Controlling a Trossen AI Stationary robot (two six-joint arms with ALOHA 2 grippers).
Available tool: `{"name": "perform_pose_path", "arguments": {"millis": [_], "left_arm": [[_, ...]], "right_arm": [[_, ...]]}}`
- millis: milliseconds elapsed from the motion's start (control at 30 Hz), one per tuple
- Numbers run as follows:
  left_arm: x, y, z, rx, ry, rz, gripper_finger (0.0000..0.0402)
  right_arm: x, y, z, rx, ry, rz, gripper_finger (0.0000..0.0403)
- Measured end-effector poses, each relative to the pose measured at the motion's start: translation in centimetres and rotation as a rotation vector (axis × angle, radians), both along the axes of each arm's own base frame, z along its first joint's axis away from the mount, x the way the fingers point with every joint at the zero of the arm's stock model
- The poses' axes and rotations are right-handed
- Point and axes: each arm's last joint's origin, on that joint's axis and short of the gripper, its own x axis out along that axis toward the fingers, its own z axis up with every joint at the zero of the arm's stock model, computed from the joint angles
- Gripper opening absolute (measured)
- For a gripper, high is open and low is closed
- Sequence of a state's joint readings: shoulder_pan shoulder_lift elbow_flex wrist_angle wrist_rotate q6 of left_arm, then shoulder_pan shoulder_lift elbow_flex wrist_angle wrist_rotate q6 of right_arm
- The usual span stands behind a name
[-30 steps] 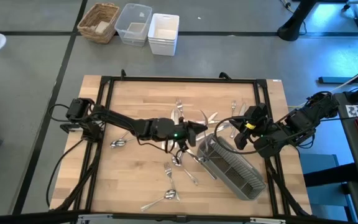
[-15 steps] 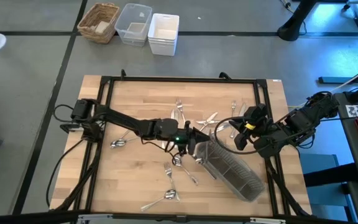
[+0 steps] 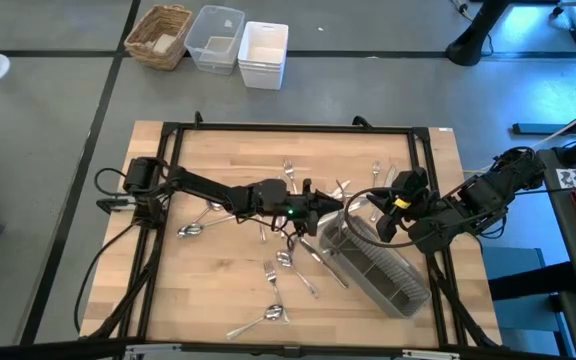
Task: Sort silverware
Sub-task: Put the silver fork into the gray silverware basket
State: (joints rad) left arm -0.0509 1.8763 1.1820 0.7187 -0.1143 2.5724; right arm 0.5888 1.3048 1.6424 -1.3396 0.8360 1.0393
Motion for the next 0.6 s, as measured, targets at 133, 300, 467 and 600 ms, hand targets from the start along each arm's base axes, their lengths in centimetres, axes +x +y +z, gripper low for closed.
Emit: {"name": "perform_pose_path", "arguments": {"millis": [133,300,467,600], "left_arm": [[0.0,0.0,-0.2,0.015,0.024,-0.006,0.0013],[0.0,0.0,-1.0,-0.023,0.103,-0.015,0.0019],[-0.1,0.8,-1.7,-0.017,0.177,0.004,0.0029],[-0.1,1.4,-1.8,-0.050,0.183,0.013,0.0040]], "right_arm": [[0.0,0.0,0.0,0.000,0.000,0.000,0.0076],[0.0,0.0,0.0,0.000,0.000,0.000,0.0076],[0.0,0.0,0.0,0.000,0.000,0.000,0.0076],[0.0,0.0,0.0,0.003,-0.004,0.000,0.0076]]}}
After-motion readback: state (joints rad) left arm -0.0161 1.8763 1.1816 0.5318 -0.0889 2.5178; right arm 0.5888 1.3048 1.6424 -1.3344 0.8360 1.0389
